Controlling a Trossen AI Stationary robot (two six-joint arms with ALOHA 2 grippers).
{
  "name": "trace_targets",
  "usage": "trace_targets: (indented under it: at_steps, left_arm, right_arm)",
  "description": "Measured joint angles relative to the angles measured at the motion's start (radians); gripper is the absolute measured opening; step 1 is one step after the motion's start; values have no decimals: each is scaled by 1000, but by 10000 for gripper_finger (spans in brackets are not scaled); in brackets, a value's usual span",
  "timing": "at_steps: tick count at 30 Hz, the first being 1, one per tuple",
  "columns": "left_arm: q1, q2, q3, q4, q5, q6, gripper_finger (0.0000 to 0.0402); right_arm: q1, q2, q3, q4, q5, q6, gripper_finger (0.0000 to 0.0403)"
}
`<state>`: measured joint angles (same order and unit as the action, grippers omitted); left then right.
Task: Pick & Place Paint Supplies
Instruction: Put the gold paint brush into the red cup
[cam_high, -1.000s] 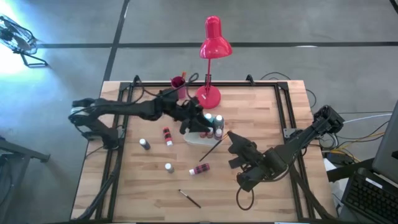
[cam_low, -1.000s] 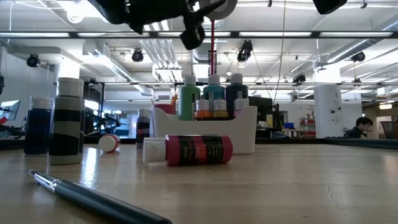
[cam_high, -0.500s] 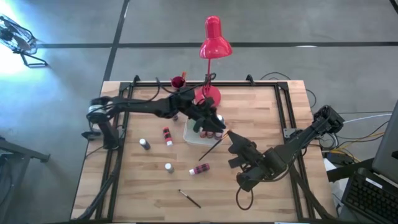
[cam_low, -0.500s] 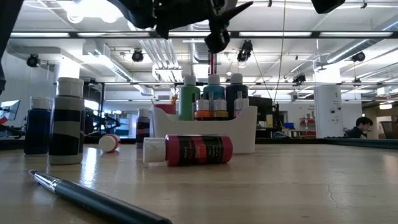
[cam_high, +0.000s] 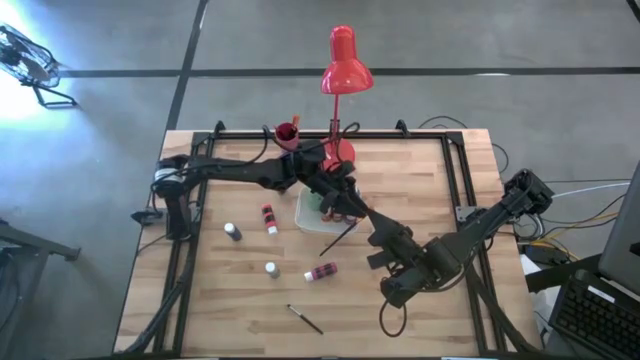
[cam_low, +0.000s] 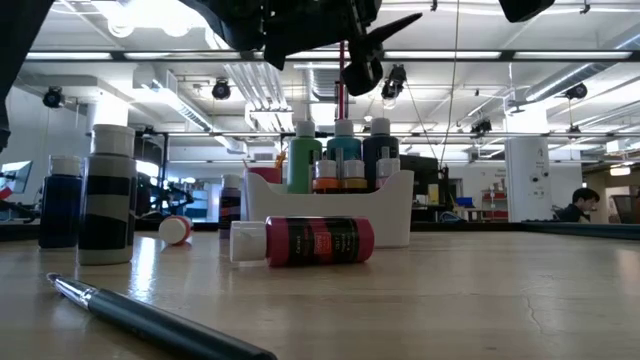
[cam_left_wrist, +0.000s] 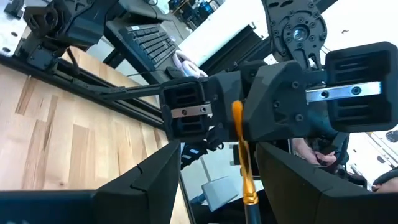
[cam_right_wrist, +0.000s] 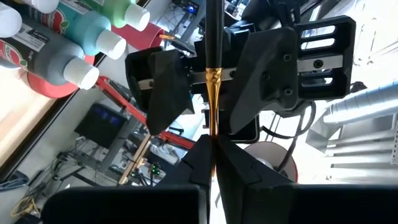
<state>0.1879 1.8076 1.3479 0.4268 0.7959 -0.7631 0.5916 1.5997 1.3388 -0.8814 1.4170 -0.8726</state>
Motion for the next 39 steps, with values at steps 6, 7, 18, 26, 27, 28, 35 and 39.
trace_targets:
  at_steps: [6,7,18,26,27,28,35,39]
  left_arm:
    - [-8,0,0,0,0,10,163]
    - [-9,0,0,0,0,10,147]
    - [-15,-1,0,9,27,23,12]
    - [-18,-2,0,4,28,65,5]
    - [-18,-4,0,7,28,71,4]
    - [-19,-8,0,8,29,78,4]
    - [-11,-81,-19,-28,18,183,4]
    - [-9,-191,-48,-223,-91,372,4]
  right_arm:
    - [-1,0,0,0,-1,1,8]
    - [-1,0,0,0,-3,2,8]
    - [-5,-1,-4,0,-21,7,10]
    - [-7,-6,-4,1,-49,140,39]
    - [-7,-7,-1,0,-51,171,46]
    - [-7,-7,6,1,-53,217,55]
    - [12,-46,20,-29,-65,664,127]
    - [20,-99,19,-170,-126,1019,162]
